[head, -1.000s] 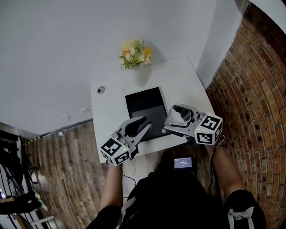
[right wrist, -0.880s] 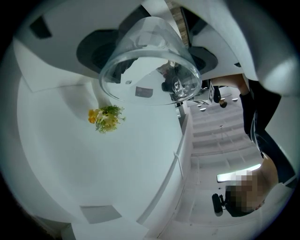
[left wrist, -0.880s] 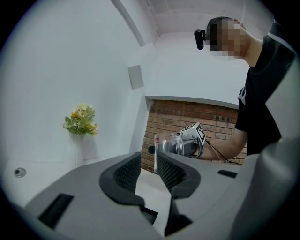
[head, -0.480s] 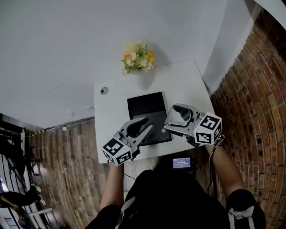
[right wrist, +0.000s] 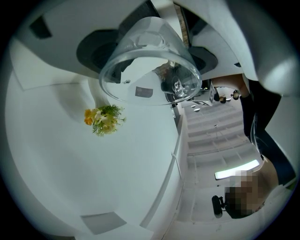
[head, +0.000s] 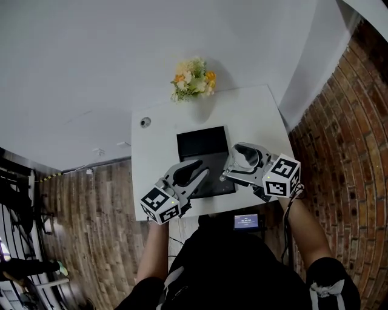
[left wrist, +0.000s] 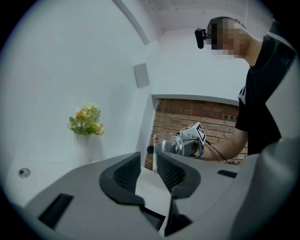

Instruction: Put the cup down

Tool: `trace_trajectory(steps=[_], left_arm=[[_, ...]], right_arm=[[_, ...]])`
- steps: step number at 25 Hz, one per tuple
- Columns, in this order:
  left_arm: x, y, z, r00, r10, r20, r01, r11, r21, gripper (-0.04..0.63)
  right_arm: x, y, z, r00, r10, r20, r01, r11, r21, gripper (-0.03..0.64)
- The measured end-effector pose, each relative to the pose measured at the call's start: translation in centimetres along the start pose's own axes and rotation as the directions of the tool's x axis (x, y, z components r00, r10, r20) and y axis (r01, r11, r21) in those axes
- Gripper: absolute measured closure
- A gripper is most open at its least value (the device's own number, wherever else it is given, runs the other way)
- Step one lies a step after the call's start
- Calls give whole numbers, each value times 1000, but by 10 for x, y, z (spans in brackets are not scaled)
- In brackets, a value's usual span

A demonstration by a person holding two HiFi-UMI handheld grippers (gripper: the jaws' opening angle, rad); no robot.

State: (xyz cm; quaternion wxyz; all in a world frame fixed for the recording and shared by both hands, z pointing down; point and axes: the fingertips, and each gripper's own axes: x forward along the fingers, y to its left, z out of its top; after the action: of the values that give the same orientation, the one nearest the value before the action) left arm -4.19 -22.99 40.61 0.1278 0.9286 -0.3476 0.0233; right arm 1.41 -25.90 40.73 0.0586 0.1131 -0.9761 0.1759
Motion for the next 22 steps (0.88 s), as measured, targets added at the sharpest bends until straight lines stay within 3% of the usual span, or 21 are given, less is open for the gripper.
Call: trace_trajectory(steps=[22], left_arm=[[-25,19,1,999,-40,5,41,999,-7,497]], right_arm=[[33,15,6,1000,-27,-14,27,999,-19,206]])
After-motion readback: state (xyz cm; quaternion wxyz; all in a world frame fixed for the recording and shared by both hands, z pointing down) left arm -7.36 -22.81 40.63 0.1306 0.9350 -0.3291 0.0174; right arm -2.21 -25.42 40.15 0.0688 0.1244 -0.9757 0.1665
